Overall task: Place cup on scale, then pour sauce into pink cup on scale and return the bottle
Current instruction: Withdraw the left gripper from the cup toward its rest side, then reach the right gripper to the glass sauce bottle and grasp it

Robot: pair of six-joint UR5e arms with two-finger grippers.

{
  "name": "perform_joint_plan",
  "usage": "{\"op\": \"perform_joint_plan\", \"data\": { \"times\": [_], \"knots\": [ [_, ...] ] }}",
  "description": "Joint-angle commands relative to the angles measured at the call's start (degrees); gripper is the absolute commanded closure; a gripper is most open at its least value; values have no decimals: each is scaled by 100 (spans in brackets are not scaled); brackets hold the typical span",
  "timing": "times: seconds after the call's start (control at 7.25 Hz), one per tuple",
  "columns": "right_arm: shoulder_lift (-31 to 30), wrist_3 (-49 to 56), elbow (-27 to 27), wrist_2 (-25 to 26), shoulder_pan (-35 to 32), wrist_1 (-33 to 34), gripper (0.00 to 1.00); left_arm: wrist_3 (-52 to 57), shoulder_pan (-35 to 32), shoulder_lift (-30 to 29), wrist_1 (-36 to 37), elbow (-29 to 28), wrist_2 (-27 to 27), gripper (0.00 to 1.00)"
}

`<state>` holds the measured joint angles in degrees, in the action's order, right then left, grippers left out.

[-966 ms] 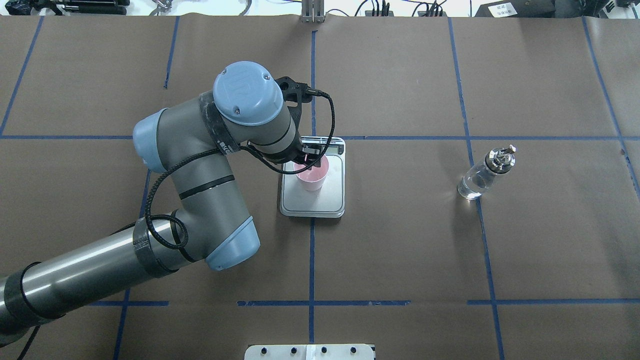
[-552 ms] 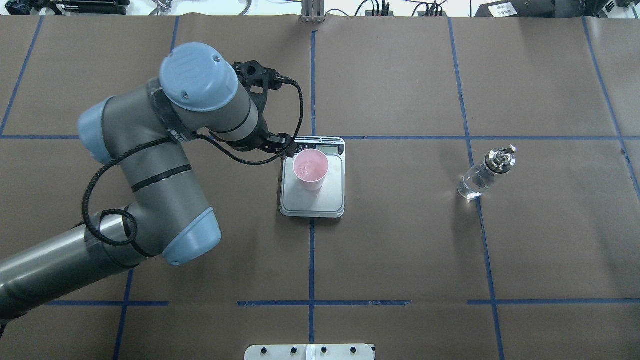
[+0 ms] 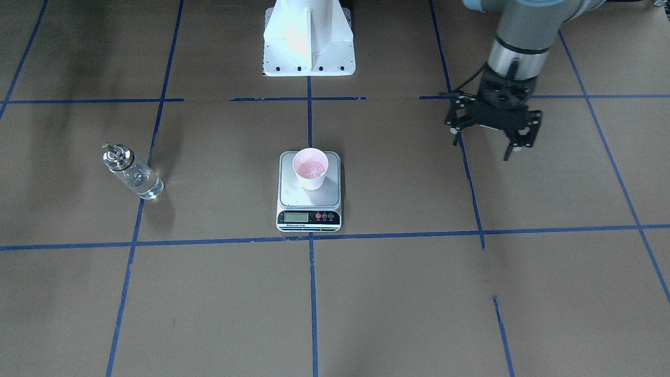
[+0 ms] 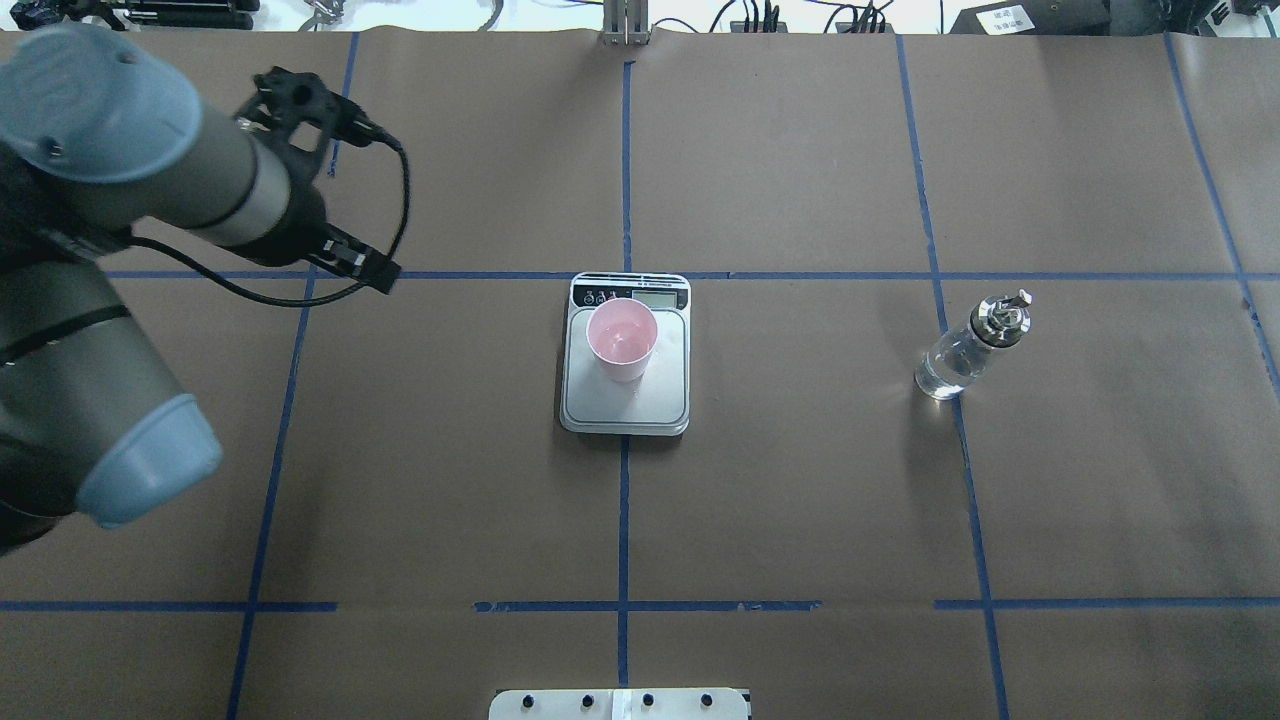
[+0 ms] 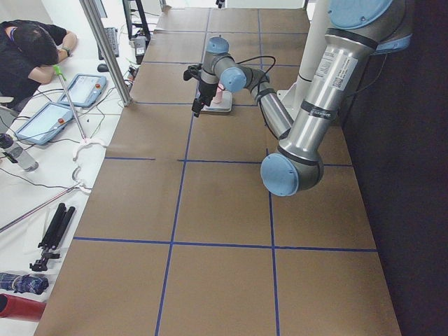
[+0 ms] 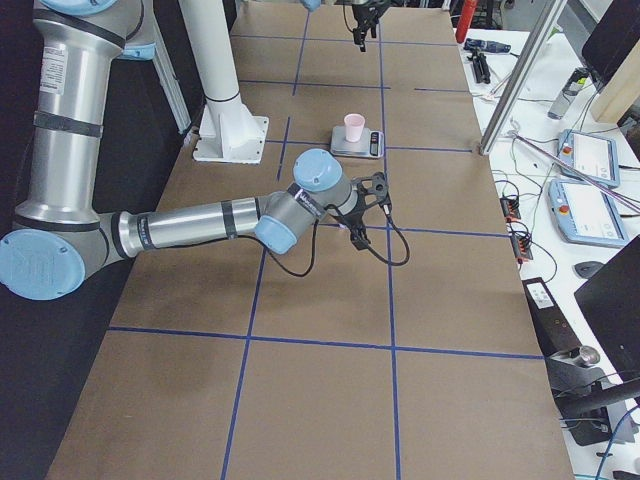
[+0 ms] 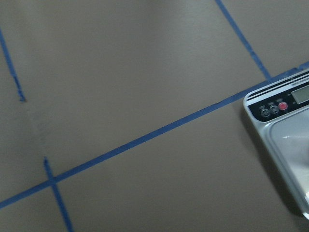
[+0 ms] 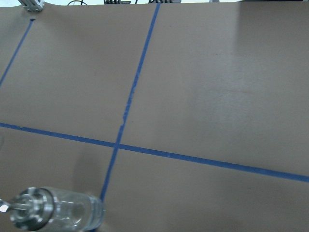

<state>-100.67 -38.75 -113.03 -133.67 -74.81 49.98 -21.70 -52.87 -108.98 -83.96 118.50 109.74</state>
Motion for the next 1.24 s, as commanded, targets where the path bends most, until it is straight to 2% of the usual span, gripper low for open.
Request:
{"op": "perform_joint_plan", "data": {
  "times": [0.0, 0.14, 0.28, 0.41, 0.55, 0.69, 0.83, 0.97, 1.1],
  "knots": [
    [-5, -1568, -867, 1336, 1409, 56, 0, 1157, -1788, 822, 20, -280, 1226, 0],
    [3, -1878, -1105, 1656, 1799, 74, 0, 1194, -2510, 1426, 20, -484, 1347, 0],
    [-14, -2012, -1455, 1868, 2020, 413, 0, 2021, -3249, 1658, -6, -956, 1392, 0],
    [-5, -2065, -1981, 2253, 2362, 1147, 0, 3761, -4091, 1748, -32, -1744, 1593, 0],
    [-14, -2405, -2160, 2910, 2931, 1311, 0, 4404, -4404, 1801, -24, -2326, 1986, 0],
    [-31, -2844, -2153, 4387, 3998, 1313, 0, 4411, -4425, 2106, -15, -2210, 2016, 0],
    [-66, -3196, -2136, 5602, 4870, 1313, 0, 4402, -4416, 2144, -15, -2139, 2034, 0],
    [-119, -3522, -2101, 6372, 5418, 1313, 0, 4402, -4416, 2144, -24, -2138, 2043, 0],
    [-146, -3795, -1822, 7328, 5946, 1278, 0, 4402, -4425, 2144, -24, -2130, 2043, 0]
  ]
}}
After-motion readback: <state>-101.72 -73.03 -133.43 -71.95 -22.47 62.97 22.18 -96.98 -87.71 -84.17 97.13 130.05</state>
